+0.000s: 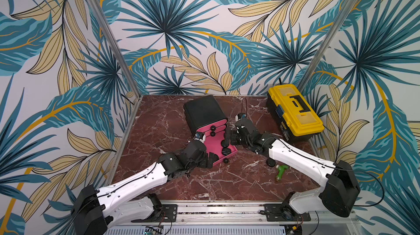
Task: Put the bluetooth earphones in the drawer according to color
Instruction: Place the bluetooth earphone in the drawer, then pick up the Bluetooth earphone from the center of the board.
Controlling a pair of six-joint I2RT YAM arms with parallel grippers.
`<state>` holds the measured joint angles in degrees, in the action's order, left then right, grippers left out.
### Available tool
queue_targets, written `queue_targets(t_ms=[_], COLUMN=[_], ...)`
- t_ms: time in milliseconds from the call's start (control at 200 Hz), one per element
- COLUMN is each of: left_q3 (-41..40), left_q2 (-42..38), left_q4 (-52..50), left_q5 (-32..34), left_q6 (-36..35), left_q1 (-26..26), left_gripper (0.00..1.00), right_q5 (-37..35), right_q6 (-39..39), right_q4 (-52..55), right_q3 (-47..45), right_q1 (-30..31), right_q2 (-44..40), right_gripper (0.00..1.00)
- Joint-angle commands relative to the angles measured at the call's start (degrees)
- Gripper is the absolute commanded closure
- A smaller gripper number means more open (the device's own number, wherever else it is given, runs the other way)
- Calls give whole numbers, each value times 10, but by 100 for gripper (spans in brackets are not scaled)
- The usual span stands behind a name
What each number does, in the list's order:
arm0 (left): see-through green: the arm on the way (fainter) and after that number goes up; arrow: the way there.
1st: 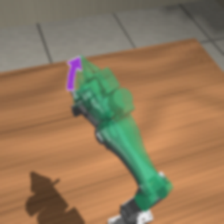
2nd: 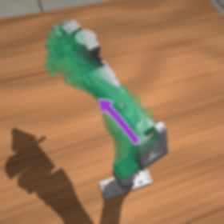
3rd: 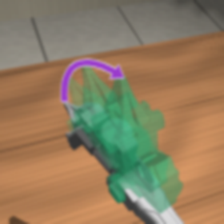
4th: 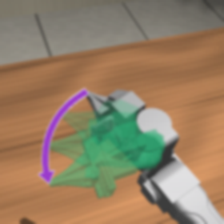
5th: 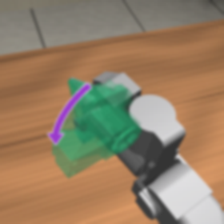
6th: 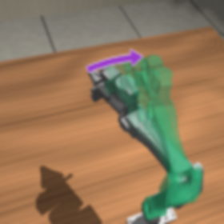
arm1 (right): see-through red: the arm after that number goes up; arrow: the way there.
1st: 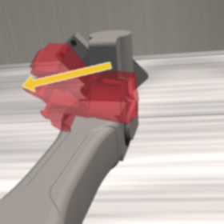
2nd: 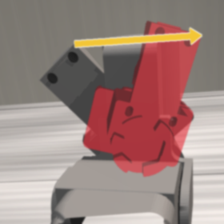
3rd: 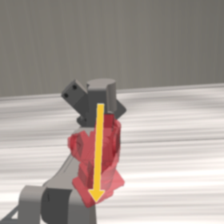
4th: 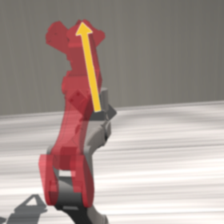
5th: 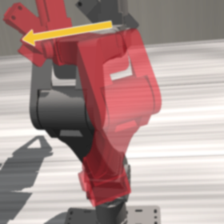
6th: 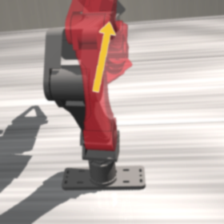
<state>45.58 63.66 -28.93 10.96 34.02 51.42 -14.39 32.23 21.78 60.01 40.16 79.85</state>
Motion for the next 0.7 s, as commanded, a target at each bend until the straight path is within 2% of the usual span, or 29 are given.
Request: queue_targets(t_ms=[0,356,696], left_q3=[40,117,245], left_q2=[21,129,290], left_q4=[2,30,54], left_q5=[12,7,-26], left_q6=[-4,-4,-17], left_q1=[18,78,131], left_gripper=[0,0,0], right_q5=[-54,-230,-309], right_q6=[21,85,123], right_q4=[70,190,283], right_q3=[-36,-108,-122], right_q1=[0,0,0], right_q2=[-40,-236,-415], right_gripper=[1,1,1])
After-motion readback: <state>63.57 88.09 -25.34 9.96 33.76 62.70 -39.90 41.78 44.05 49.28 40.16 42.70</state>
